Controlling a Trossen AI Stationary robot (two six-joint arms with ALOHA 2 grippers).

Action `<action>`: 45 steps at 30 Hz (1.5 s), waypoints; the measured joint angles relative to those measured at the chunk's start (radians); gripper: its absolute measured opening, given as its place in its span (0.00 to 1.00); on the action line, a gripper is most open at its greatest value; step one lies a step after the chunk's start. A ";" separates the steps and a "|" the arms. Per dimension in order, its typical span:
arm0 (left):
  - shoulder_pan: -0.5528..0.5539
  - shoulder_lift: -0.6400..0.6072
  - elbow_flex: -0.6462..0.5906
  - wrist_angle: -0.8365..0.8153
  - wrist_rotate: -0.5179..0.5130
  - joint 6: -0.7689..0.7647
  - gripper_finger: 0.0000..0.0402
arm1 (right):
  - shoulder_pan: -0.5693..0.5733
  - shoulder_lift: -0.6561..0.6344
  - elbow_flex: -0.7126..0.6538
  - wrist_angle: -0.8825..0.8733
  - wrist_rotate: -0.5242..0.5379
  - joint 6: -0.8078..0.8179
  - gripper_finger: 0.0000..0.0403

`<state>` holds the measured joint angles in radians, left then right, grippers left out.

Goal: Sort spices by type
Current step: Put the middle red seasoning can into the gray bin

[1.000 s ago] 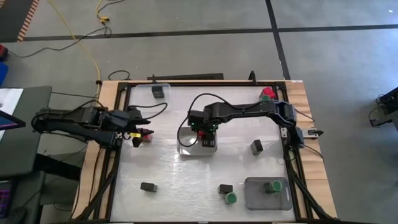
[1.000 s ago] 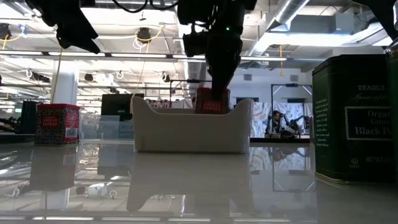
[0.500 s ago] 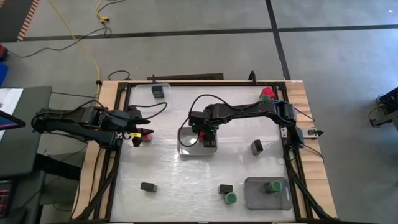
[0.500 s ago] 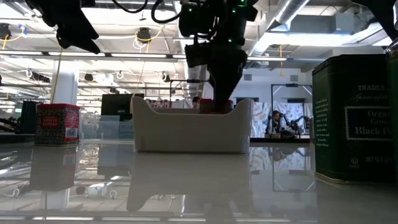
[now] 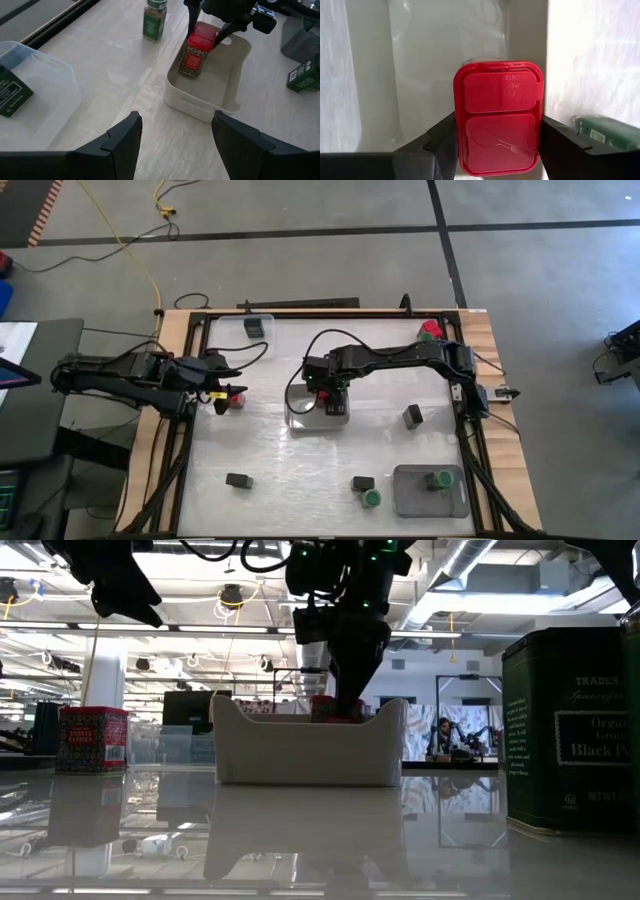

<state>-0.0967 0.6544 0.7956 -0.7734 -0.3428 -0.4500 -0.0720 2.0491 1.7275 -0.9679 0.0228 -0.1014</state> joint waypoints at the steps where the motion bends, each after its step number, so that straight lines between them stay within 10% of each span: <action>1: 0.000 0.000 0.000 0.000 0.000 0.000 0.57 | -0.003 0.000 0.000 0.002 -0.001 0.005 0.62; 45: 0.000 0.000 0.000 -0.001 -0.003 -0.011 0.57 | -0.009 0.000 0.001 -0.026 -0.024 0.022 0.62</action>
<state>-0.0963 0.6544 0.7956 -0.7742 -0.3458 -0.4606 -0.0811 2.0495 1.7283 -0.9940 -0.0013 -0.0795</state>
